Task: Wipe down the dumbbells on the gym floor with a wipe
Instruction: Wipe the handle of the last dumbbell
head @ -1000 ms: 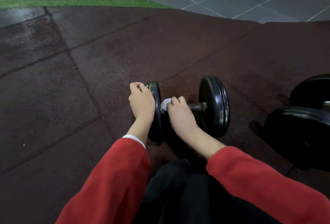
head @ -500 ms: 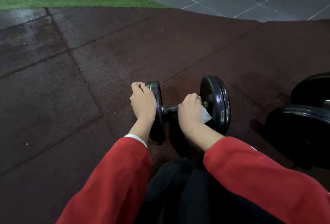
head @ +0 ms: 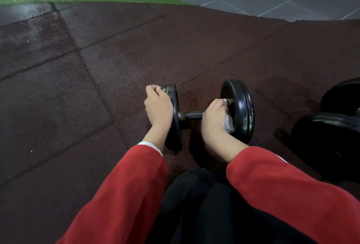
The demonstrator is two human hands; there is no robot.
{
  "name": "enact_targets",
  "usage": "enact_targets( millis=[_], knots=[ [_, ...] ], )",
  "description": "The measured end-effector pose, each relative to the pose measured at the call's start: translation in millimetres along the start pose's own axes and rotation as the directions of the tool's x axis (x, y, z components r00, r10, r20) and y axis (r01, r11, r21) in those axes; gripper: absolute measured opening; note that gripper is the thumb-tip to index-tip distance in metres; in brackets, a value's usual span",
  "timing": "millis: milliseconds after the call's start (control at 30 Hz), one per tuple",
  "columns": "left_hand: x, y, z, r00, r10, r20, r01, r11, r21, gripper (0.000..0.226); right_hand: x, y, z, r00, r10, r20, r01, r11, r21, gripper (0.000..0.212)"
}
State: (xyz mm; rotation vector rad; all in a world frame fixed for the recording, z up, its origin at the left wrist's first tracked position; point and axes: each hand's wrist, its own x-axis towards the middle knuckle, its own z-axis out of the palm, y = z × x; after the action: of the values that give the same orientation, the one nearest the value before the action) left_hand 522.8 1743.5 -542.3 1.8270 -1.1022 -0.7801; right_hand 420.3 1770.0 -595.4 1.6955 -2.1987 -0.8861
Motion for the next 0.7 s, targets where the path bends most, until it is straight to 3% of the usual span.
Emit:
enact_targets(
  millis=[133, 200, 300, 433, 500, 567, 700],
  knots=[
    [2, -1, 1, 0.999, -0.026, 0.045, 0.027, 0.999, -0.022, 0.03, 0, 5, -5, 1.0, 0.02, 0.001, -0.02, 0.993, 0.12, 0.038],
    [5, -2, 0, 0.99, -0.039, 0.138, 0.036, 0.999, 0.022, 0.04, 1, 6, -7, 0.993, -0.055, -0.105, 0.078, 0.972, 0.222, 0.036],
    [14, 1, 0, 0.942, -0.076, 0.327, 0.033, 0.99, 0.134, 0.055, -2, 15, -33, 0.983, -0.144, -0.117, 0.175, 0.928, 0.328, 0.027],
    [15, 26, -16, 0.832, -0.257, 0.491, 0.038, 0.911, 0.411, 0.058, -1, 36, -48, 0.954, -0.299, 0.0, 0.232, 0.742, 0.629, 0.031],
    [11, 49, -33, 0.783, -0.293, 0.549, -0.051, 0.849, 0.527, 0.052, -4, 58, -70, 0.936, -0.323, 0.143, 0.116, 0.663, 0.739, 0.031],
    [10, 80, -54, 0.766, -0.277, 0.58, -0.123, 0.822, 0.555, 0.045, -9, 80, -99, 0.953, -0.231, 0.195, 0.003, 0.653, 0.758, 0.032],
    [-1, 167, -103, 0.793, -0.193, 0.578, -0.215, 0.798, 0.563, 0.04, -26, 128, -182, 0.965, -0.174, 0.195, -0.052, 0.603, 0.796, 0.032]
  ],
)
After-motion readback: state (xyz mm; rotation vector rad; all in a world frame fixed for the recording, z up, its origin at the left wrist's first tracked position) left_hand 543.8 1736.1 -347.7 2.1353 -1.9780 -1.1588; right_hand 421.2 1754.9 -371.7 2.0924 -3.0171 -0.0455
